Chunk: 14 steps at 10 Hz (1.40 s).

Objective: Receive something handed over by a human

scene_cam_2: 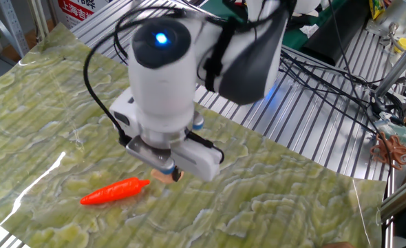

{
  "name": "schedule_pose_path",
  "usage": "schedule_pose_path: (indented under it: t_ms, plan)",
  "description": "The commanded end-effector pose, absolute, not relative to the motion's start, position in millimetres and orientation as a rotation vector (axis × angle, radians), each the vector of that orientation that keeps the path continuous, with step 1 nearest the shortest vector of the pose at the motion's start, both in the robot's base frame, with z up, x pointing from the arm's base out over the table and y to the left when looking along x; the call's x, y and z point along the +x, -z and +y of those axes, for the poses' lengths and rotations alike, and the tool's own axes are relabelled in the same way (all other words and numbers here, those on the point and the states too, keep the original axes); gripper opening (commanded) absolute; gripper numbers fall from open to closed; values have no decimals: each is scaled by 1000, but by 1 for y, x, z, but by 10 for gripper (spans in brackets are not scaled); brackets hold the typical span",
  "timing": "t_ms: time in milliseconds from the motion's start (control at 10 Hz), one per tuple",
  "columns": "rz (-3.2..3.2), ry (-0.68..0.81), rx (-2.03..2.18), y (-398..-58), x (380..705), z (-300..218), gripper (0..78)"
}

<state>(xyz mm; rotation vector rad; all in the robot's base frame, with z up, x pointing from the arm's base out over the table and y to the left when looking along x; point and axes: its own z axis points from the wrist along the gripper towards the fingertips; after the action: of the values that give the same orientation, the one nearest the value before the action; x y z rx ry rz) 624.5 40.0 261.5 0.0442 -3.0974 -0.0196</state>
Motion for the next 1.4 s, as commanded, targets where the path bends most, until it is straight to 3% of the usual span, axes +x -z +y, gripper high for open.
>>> schedule_pose_path:
  t_ms: [100,700,1400]
  plan:
    - [-3115,-39,69,-252,631,43,11]
    - [-3114,-29,107,-227,638,32,11]
    - [-3118,-13,108,-227,638,31,11]
